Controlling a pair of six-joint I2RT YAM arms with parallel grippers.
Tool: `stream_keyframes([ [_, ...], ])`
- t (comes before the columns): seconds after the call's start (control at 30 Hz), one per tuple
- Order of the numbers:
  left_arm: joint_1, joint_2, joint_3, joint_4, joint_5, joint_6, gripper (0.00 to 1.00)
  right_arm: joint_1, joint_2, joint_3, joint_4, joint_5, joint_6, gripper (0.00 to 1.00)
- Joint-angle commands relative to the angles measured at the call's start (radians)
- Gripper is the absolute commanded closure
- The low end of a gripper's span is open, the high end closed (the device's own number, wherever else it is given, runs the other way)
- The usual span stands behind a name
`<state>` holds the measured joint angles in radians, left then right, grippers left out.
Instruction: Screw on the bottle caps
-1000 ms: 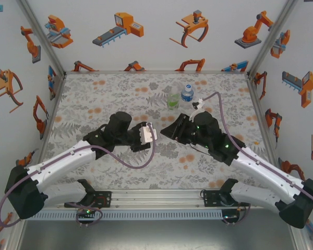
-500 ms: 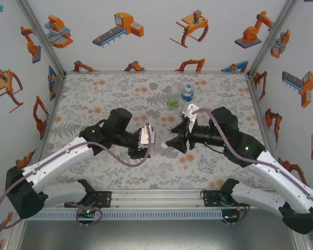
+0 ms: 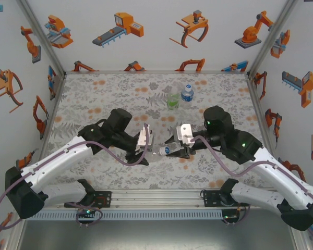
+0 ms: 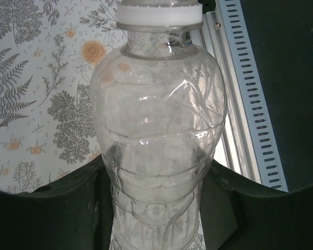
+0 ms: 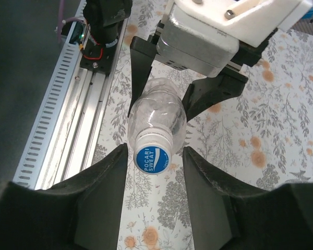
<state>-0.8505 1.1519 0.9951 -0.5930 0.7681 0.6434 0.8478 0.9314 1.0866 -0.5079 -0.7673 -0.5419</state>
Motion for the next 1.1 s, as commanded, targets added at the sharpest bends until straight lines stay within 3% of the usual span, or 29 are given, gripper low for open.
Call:
stream_keyframes([
  [0.0,-0.004,0.006,0.031,-0.020,0.048,0.016,1.00,0.010,0.000,-0.019,0.034,-0.034,-0.038,0.56],
  [0.37,-0.004,0.003,0.028,-0.023,0.062,0.018,1.00,0.027,0.017,-0.033,0.025,-0.029,-0.038,0.57],
  [0.6,-0.004,-0.001,0.023,-0.023,0.062,0.021,1.00,0.037,0.025,-0.023,0.018,0.005,-0.033,0.67],
  [0.73,-0.004,-0.004,0.022,-0.021,0.062,0.026,1.00,0.037,0.027,-0.031,0.033,0.050,0.026,0.83],
  [0.83,-0.004,-0.008,0.005,0.025,0.053,0.019,1.00,0.036,0.039,-0.030,0.084,0.126,0.219,1.00],
  [0.93,-0.004,-0.004,-0.017,0.105,-0.010,-0.002,1.00,0.037,0.034,-0.075,0.201,0.250,0.562,1.00],
  [1.07,-0.004,-0.002,-0.045,0.239,-0.143,-0.027,1.00,0.037,0.001,-0.158,0.274,0.580,1.163,1.00],
])
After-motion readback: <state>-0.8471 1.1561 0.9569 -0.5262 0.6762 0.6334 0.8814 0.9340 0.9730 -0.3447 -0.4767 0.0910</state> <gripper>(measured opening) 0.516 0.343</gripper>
